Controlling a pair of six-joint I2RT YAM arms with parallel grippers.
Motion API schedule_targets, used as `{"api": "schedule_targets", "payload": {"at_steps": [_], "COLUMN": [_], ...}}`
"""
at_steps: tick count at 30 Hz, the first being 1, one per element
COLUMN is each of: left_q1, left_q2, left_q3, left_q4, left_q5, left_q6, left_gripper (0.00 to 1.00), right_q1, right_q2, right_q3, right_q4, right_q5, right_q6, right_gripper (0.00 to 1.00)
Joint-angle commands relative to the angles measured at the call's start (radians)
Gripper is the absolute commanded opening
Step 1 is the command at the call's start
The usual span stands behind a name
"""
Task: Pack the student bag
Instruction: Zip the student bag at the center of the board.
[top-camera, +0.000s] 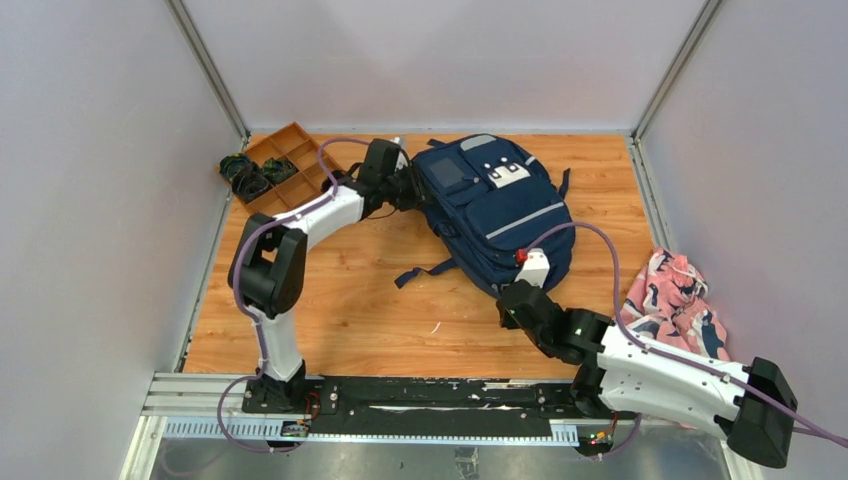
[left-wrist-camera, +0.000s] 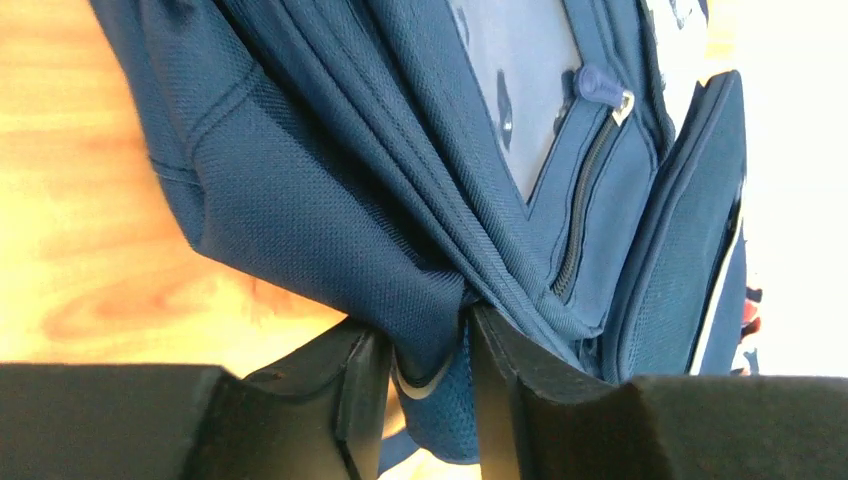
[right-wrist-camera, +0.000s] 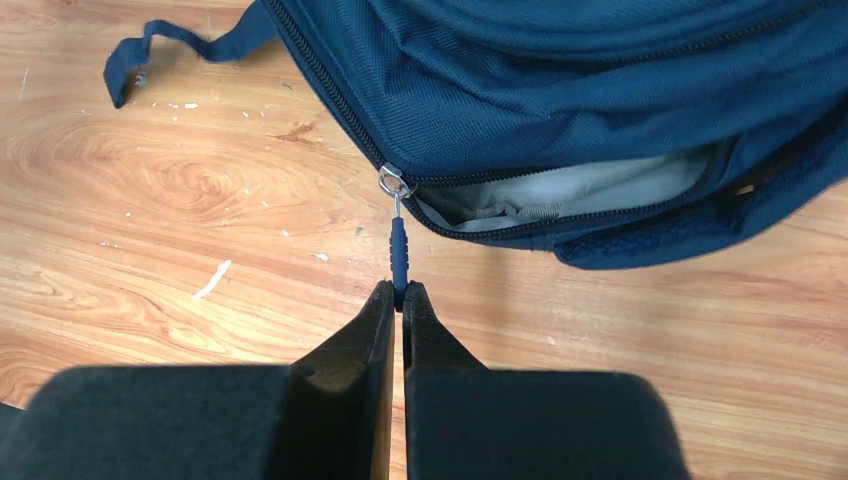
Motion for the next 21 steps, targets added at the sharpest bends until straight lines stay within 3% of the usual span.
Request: {"api": "schedule_targets", "payload": {"at_steps": [1,5,9,13,17,21], "left_q1": [0.026,-0.055,-0.132,-0.220,-0.307,-0.322], "left_q2": [0.043,-0.179,-0.327,-0.432,-0.427,-0.350], "left_q3": [0.208,0.065,-0.101,-0.327,-0.421,-0.463], "left_q4": [-0.058,-0.073,-0.095,0.067,0.145,0.233], "left_q5": [0.063,-0.035,-0.067,-0.061,-0.120,-0.119], "left_q6": [0.143,0.182,0.074,-0.135,-0.300,-0.419], "left_gripper": [0.45,0.64,0.64,0.64,0.65,0.65], "right_q1": [0.005,-0.004,-0.034,-0.057,-0.068,-0.070], "right_q2": [0.070,0.124,0.156,0.159,0.151,0.140], "right_q3": [0.071,0.106,0.105,0.092,0.083,0.081], "right_q4": [-0.067,0.000,0.061,0.091,0.096,0.085], "right_q5": [-0.062,-0.060,-0.091,-0.117,-0.121,-0.128], "right_q6": [-0.039,-0.031,-0.011,-0.009,-0.014,-0.021], "right_gripper": [0.00,0.00,0.00,0.00,0.00,0.00]}}
